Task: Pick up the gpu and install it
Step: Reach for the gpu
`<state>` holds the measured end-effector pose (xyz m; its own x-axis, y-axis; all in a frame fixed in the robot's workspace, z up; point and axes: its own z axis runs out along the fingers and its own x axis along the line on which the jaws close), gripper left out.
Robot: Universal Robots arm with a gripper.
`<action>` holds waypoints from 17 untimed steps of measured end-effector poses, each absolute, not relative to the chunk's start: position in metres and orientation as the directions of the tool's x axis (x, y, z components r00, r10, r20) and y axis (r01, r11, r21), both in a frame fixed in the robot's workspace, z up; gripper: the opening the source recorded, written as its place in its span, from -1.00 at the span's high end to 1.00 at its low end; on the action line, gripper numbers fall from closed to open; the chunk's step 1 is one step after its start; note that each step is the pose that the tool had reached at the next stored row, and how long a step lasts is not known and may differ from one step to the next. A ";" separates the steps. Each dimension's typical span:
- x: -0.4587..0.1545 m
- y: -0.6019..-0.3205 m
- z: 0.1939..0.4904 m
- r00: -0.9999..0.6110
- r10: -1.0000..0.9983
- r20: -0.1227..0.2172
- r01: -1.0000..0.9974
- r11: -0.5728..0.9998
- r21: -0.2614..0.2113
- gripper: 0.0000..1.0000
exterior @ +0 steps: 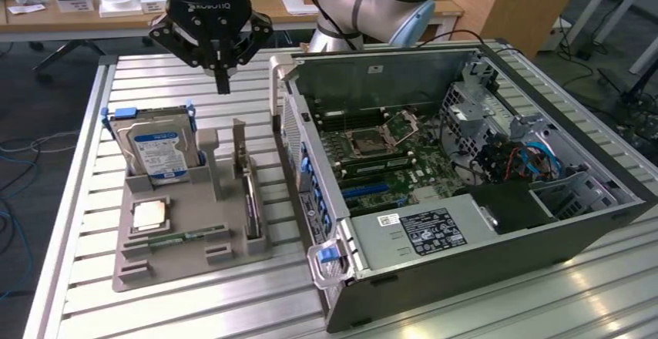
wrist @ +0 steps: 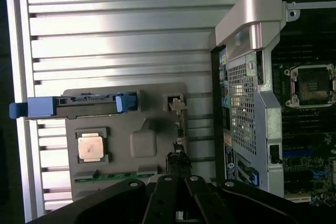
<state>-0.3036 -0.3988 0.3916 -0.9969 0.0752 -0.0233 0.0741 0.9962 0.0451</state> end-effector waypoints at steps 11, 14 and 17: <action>-0.298 -0.405 0.392 -0.997 0.075 -0.023 0.074 0.996 0.044 0.79; -0.298 -0.412 0.392 -0.997 0.075 -0.023 0.074 0.996 0.044 0.79; -0.298 -0.418 0.391 -0.997 0.075 -0.023 0.074 0.996 0.041 0.79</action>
